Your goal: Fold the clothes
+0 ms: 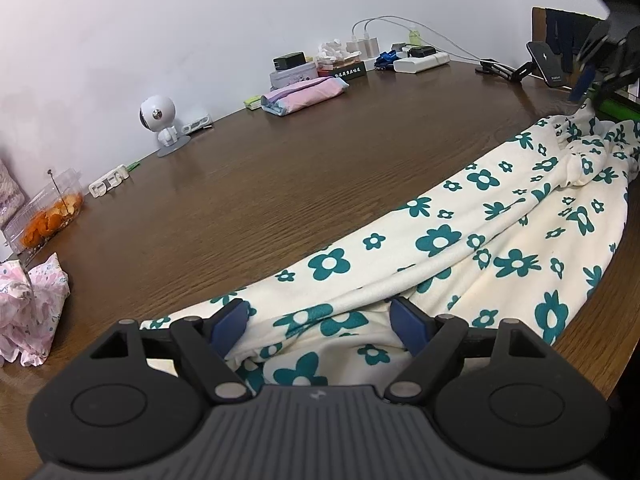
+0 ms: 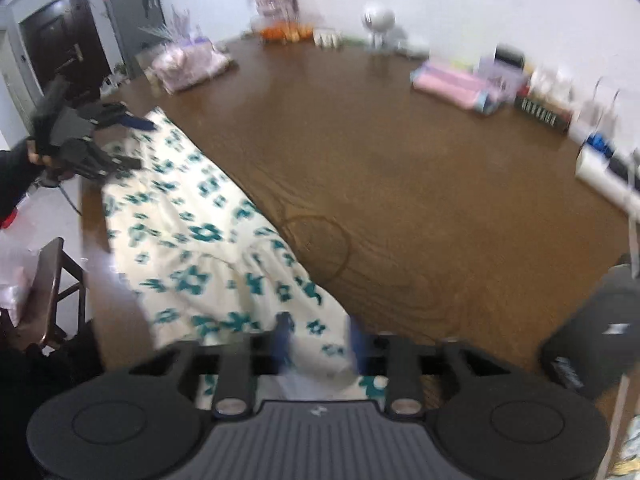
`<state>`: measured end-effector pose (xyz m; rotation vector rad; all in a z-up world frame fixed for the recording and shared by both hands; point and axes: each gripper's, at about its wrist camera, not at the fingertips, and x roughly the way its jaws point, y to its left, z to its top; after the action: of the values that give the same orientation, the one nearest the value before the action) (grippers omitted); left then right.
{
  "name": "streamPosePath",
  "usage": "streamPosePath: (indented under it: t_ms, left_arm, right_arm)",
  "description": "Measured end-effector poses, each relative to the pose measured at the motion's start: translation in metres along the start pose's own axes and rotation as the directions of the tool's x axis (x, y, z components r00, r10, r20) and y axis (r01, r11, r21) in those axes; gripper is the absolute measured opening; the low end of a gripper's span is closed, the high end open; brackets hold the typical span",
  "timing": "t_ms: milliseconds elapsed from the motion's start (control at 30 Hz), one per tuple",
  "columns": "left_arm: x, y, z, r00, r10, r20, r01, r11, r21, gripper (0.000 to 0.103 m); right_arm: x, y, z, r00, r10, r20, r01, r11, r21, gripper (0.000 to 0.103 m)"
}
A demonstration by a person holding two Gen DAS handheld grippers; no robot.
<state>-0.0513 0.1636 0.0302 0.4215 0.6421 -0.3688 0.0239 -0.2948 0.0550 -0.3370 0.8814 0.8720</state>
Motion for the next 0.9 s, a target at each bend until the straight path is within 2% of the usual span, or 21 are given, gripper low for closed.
streamPosePath:
  t_ms: [67,200,233,333,433,500,533,567,633,700,767,833,867,900]
  left_arm:
    - [-0.004,0.001,0.001,1.000,-0.001,0.006,0.001,1.000,-0.007,0.080]
    - [-0.017,0.000,0.006,1.000,0.015,0.026,-0.015,1.000,-0.017,0.080]
    - [-0.022,-0.001,0.007,0.999,0.017,0.034,-0.016,1.000,-0.022,0.080]
    - [-0.040,-0.004,0.008,0.999,0.011,0.048,-0.009,0.999,-0.035,0.080]
    - [-0.050,-0.009,0.002,1.000,0.014,0.027,-0.012,0.999,-0.040,0.080]
    - [-0.054,-0.014,-0.004,0.999,0.030,0.014,-0.029,0.998,-0.051,0.080]
    - [-0.057,-0.016,-0.007,0.999,0.047,0.008,-0.046,0.997,-0.061,0.080]
    - [-0.059,-0.016,-0.010,0.998,0.066,0.001,-0.066,0.995,-0.073,0.080]
    - [-0.068,-0.016,-0.015,0.991,0.130,-0.002,-0.130,0.984,-0.123,0.080]
    - [-0.079,-0.015,-0.019,0.978,0.210,-0.020,-0.209,0.954,-0.214,0.080]
    - [-0.090,-0.013,-0.025,0.957,0.284,-0.056,-0.286,0.903,-0.322,0.081]
    - [-0.101,-0.011,-0.033,0.944,0.317,-0.096,-0.326,0.837,-0.440,0.082]
    - [-0.104,-0.007,-0.038,0.941,0.318,-0.119,-0.333,0.794,-0.509,0.083]
    - [-0.106,-0.003,-0.044,0.939,0.312,-0.143,-0.335,0.744,-0.578,0.083]
  right_arm:
    - [-0.019,0.015,-0.006,0.999,0.004,0.035,-0.001,0.996,-0.086,0.077]
    - [-0.019,0.053,-0.014,0.998,0.024,0.061,0.000,0.932,-0.363,0.079]
    - [-0.011,0.055,-0.013,0.999,0.026,0.044,-0.007,0.924,-0.383,0.079]
    - [0.015,0.044,-0.011,0.999,0.032,-0.041,-0.044,0.934,-0.355,0.076]
    - [0.031,0.033,-0.014,0.994,0.059,-0.091,-0.085,0.943,-0.323,0.075]
    - [0.037,0.023,-0.013,0.987,0.114,-0.115,-0.139,0.960,-0.244,0.051]
    - [0.037,0.021,-0.011,0.987,0.120,-0.108,-0.141,0.965,-0.221,0.039]
    - [0.037,0.020,-0.011,0.987,0.123,-0.103,-0.142,0.969,-0.203,0.019]
    - [0.035,0.024,-0.011,0.988,0.110,-0.106,-0.131,0.967,-0.217,0.019]
    - [0.033,0.030,-0.011,0.988,0.096,-0.119,-0.121,0.966,-0.228,0.019]
    - [0.027,0.036,-0.010,0.989,0.071,-0.129,-0.103,0.959,-0.265,0.025]
    - [0.011,0.045,0.000,0.994,0.046,-0.098,-0.076,0.943,-0.324,0.026]
    - [0.001,0.050,0.010,0.997,0.060,-0.050,-0.074,0.935,-0.346,0.031]
    - [-0.005,0.056,0.024,0.997,0.074,-0.004,-0.070,0.930,-0.361,0.042]
